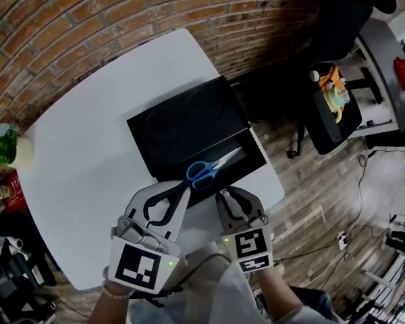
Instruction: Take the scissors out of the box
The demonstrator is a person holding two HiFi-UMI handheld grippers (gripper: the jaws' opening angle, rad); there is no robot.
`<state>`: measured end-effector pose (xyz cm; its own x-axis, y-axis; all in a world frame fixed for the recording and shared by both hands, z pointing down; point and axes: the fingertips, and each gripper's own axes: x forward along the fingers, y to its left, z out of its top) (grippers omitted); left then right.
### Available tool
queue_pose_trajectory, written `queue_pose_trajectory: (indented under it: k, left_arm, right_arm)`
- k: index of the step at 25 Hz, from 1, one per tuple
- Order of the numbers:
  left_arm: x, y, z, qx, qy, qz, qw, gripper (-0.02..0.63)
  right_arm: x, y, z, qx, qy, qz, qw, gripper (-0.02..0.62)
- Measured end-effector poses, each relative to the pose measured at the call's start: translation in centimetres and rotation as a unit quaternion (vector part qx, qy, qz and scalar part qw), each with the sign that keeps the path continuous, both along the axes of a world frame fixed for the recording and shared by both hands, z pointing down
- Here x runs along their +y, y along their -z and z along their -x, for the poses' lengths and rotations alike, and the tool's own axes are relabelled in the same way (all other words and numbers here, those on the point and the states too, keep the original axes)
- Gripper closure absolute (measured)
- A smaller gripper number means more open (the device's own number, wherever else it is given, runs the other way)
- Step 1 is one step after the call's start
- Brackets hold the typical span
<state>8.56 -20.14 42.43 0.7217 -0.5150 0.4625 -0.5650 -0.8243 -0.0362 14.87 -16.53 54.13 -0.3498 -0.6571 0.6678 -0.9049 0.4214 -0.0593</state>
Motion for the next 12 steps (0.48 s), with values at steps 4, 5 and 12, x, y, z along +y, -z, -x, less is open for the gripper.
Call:
queue_pose_trajectory:
  k: [4, 5, 12]
  left_arm:
    - [0.2, -1.2, -1.2, -0.015, -0.019, 0.011, 0.9996, 0.589]
    - [0.3, -1.5, -1.5, -0.022, -0.025, 0.013, 0.9994, 0.589]
    - [1.0, -3.7, -3.0, -0.064, -0.057, 0.024, 0.9961, 0.589]
  right_arm:
    - [0.5, -0.1, -0.3, 0.003, -0.001, 0.002, 1.000, 0.502]
    - [0.7, -0.2, -0.4, 0.003, -0.001, 0.003, 1.000, 0.502]
    - [1.9, -0.5, -0.8, -0.001, -0.005, 0.010, 1.000, 0.502]
